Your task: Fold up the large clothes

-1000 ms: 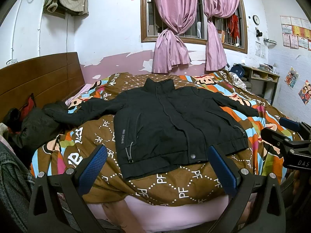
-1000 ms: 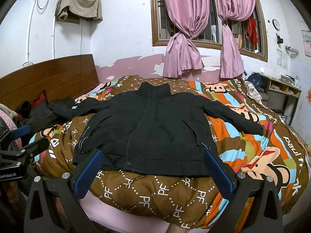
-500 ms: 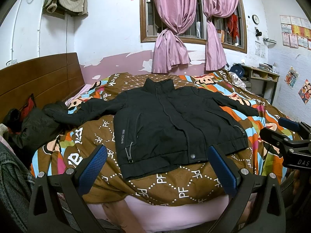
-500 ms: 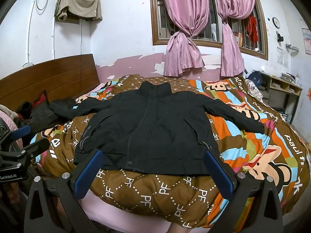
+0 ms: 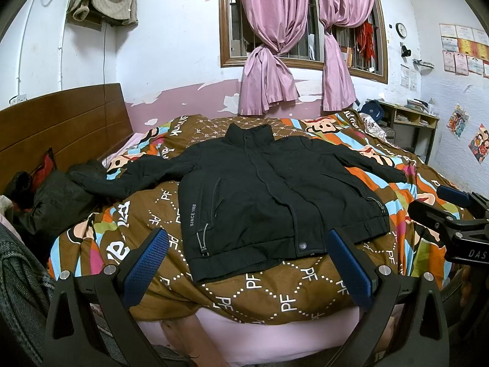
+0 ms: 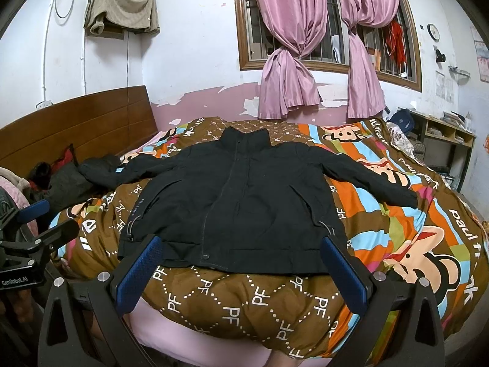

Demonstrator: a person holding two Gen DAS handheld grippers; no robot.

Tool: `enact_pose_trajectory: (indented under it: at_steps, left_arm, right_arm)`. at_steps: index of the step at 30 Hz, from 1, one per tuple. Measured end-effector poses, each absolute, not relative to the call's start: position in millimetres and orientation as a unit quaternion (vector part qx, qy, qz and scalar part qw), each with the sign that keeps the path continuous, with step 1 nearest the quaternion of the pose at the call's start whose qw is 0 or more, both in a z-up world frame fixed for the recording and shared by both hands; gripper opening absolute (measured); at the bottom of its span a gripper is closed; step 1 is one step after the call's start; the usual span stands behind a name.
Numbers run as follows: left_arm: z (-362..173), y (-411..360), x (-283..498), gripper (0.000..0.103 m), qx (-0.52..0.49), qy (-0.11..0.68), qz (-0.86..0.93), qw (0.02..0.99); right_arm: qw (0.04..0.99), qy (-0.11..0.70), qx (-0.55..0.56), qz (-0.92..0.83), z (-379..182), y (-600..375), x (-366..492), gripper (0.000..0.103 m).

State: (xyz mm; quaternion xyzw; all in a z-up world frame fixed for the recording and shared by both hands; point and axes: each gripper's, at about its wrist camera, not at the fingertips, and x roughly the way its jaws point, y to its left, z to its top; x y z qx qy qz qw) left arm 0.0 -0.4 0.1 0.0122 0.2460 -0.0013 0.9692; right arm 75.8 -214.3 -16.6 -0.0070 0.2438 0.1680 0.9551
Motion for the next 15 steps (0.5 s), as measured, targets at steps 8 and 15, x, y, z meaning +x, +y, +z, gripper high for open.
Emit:
enact_pose_trajectory:
  at_steps: [8,15]
  left_arm:
    - [0.1,-0.4,0.0,0.101,0.013,0.246,-0.001,0.969]
    - [0.2,-0.6,-0.1,0.101,0.013,0.246,-0.001,0.969]
  right_arm:
    - [0.955,0.245,-0.006,0.169,-20.5,-213.2,78.1,0.103]
    - [0.954,0.247,-0.005,0.169,-20.2,-214.3,79.3,0.103]
